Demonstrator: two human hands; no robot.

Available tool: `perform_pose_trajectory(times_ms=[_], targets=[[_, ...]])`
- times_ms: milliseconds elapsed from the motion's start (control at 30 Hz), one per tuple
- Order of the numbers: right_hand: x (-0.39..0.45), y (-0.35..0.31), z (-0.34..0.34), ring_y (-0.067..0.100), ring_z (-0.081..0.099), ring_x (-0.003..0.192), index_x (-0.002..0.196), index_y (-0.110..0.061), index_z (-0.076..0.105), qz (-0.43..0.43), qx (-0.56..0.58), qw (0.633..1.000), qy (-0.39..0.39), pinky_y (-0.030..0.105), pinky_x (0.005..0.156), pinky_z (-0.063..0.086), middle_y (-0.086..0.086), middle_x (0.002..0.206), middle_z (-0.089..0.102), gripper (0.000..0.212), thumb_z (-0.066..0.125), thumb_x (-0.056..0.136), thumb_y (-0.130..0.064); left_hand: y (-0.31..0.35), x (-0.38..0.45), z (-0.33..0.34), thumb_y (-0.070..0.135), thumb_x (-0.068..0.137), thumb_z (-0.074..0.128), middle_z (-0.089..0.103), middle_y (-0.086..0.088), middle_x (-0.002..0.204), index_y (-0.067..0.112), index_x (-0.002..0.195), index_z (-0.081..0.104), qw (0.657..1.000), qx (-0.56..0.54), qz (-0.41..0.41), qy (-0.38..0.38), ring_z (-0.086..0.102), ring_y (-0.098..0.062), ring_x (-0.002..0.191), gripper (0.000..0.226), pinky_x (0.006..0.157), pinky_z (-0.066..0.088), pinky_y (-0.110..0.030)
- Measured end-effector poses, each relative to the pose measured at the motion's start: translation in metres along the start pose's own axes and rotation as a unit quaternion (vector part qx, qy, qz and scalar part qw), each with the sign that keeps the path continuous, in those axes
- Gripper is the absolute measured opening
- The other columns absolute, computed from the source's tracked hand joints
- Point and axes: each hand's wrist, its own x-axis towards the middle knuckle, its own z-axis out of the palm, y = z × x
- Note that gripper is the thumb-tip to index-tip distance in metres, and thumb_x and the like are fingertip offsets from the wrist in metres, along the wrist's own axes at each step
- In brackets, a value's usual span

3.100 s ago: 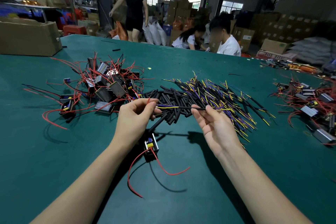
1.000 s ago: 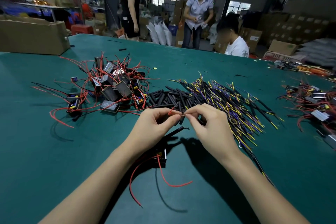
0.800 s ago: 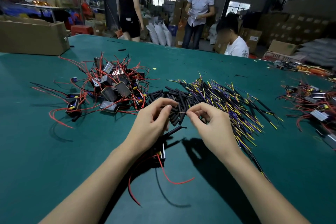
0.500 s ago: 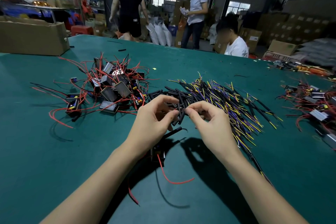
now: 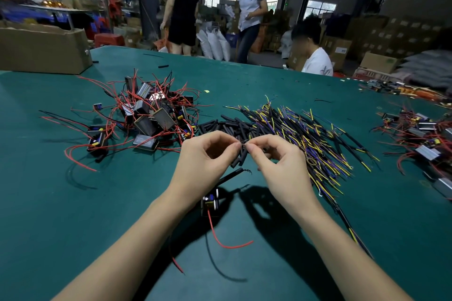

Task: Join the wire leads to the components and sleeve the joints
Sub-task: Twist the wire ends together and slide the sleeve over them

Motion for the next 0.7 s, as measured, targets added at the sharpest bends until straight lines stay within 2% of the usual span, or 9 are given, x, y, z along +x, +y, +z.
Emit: perform_pose_trajectory(times_ms=[67,167,333,433,500,600,633,700], targets=[[0.0,-0.002,-0.001,0.002,0.059,0.072,0.085,-0.025,0.071,-0.015,-0.002,1.0,0.001,0.015,0.07,0.045,-0.003,0.083,0.068,0.013,0.068,0.087,-0.012,0.002,0.0,0.0,0.007,0.086,0.067,0.07,-0.005,0.07,0.005,0.082,0.073,1.0,-0.003,-0.003,0.0,0.061,-0.011,0.063,0.008,0.066,0.051,-0.028],[-0.001,-0.003,-0.002,0.004,0.059,0.075,0.088,-0.026,0.073,-0.032,0.004,0.999,-0.001,0.014,0.072,0.044,-0.007,0.084,0.067,0.015,0.07,0.085,-0.012,0.004,0.0,0.0,0.006,0.085,0.067,0.071,-0.007,0.071,0.004,0.081,0.073,1.0,-0.003,-0.004,-0.002,0.062,-0.017,0.064,0.008,0.064,0.049,-0.027],[0.001,-0.004,-0.003,0.008,0.06,0.076,0.081,-0.023,0.072,-0.072,-0.006,0.997,0.013,0.014,0.07,0.042,-0.009,0.081,0.065,0.012,0.071,0.083,-0.011,0.005,0.001,0.0,0.004,0.084,0.068,0.066,0.001,0.064,0.004,0.077,0.073,1.0,0.004,-0.005,-0.018,0.053,-0.001,0.057,0.009,0.059,0.041,-0.014],[0.001,-0.002,-0.007,0.011,0.059,0.074,0.081,-0.021,0.072,-0.126,-0.055,0.99,0.015,0.025,0.065,0.047,-0.01,0.085,0.063,0.007,0.07,0.083,-0.014,0.006,0.003,-0.002,0.007,0.084,0.067,0.065,0.002,0.06,0.008,0.073,0.073,0.998,-0.001,-0.042,-0.041,0.053,-0.003,0.055,0.013,0.058,0.044,-0.015],[0.0,0.0,-0.01,0.01,0.058,0.071,0.083,-0.018,0.071,-0.2,-0.129,0.971,0.014,0.033,0.061,0.049,-0.007,0.088,0.06,0.004,0.068,0.086,-0.016,0.006,0.009,-0.007,0.008,0.083,0.066,0.061,0.005,0.055,0.008,0.068,0.073,0.992,-0.016,-0.1,-0.08,0.05,-0.003,0.052,0.016,0.055,0.041,-0.012],[-0.004,0.003,-0.01,0.015,0.059,0.071,0.082,-0.012,0.07,-0.328,-0.248,0.911,0.035,0.034,0.051,0.048,0.001,0.087,0.062,0.007,0.065,0.088,-0.012,0.004,0.015,-0.014,0.015,0.08,0.067,0.057,0.005,0.054,0.007,0.065,0.071,0.973,-0.036,-0.181,-0.139,0.046,-0.007,0.051,0.018,0.059,0.038,-0.019],[-0.004,0.004,-0.01,0.015,0.059,0.071,0.082,-0.011,0.069,-0.338,-0.256,0.905,0.038,0.033,0.051,0.048,0.002,0.087,0.062,0.007,0.065,0.088,-0.011,0.004,0.015,-0.015,0.016,0.081,0.067,0.058,0.005,0.055,0.01,0.065,0.072,0.972,-0.035,-0.182,-0.146,0.046,-0.007,0.052,0.017,0.06,0.038,-0.021],[-0.004,0.004,-0.01,0.012,0.057,0.071,0.084,-0.013,0.068,-0.29,-0.22,0.931,0.026,0.033,0.055,0.049,-0.002,0.09,0.06,0.007,0.064,0.088,-0.016,0.004,0.012,-0.013,0.012,0.084,0.067,0.062,0.006,0.059,0.016,0.073,0.072,0.985,-0.002,-0.109,-0.137,0.051,-0.009,0.054,0.012,0.058,0.042,-0.021]])
